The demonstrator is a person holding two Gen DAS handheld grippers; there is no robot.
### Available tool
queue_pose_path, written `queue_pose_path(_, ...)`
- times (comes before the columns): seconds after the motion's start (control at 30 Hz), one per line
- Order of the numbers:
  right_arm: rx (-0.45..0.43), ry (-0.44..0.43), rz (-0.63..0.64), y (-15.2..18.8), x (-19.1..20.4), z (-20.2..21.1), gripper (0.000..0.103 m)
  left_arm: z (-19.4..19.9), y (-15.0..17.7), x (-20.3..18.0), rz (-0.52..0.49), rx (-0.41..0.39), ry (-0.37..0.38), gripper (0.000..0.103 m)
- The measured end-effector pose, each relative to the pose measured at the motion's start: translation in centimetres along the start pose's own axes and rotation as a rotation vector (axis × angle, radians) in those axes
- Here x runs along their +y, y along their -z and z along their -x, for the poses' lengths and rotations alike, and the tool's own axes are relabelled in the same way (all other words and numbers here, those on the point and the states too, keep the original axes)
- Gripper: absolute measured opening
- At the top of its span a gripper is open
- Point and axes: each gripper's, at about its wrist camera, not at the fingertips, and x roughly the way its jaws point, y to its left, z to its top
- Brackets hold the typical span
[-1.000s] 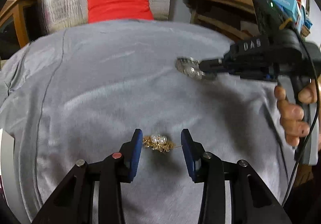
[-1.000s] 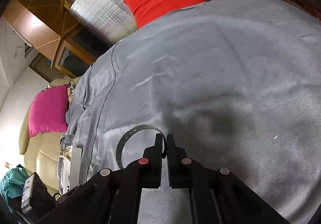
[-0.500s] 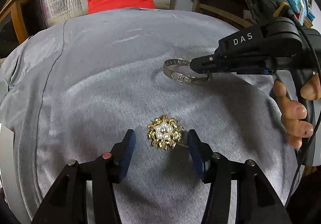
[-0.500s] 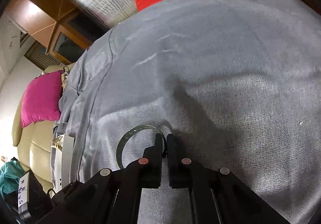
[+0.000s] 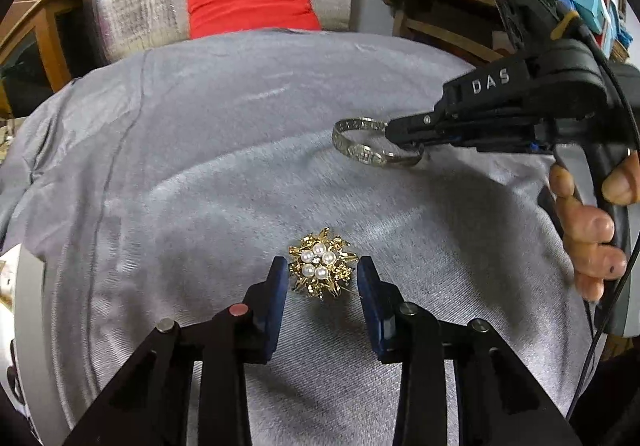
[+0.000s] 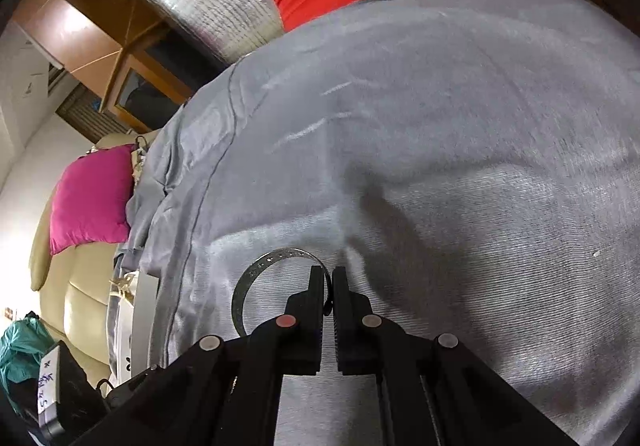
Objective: Organize jewelry
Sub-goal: 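Carry the gold pearl brooch and silver bangle over the white tray with both tools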
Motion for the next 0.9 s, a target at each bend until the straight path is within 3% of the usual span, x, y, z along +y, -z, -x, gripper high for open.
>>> queue_pose_path(0.33, 0.005, -0.018, 0.041, 1.4, 2.9, -0.4, 0.005, 3.8, 1.0, 1.9, 0.09, -0.05, -0.074, 0.037)
queue_pose_path(0.9, 0.023, -0.026, 0.143, 3.7, 7.4, -1.4, 0.005, 5.1, 1.7, 6.5, 0.185, -0.078, -0.203, 0.037)
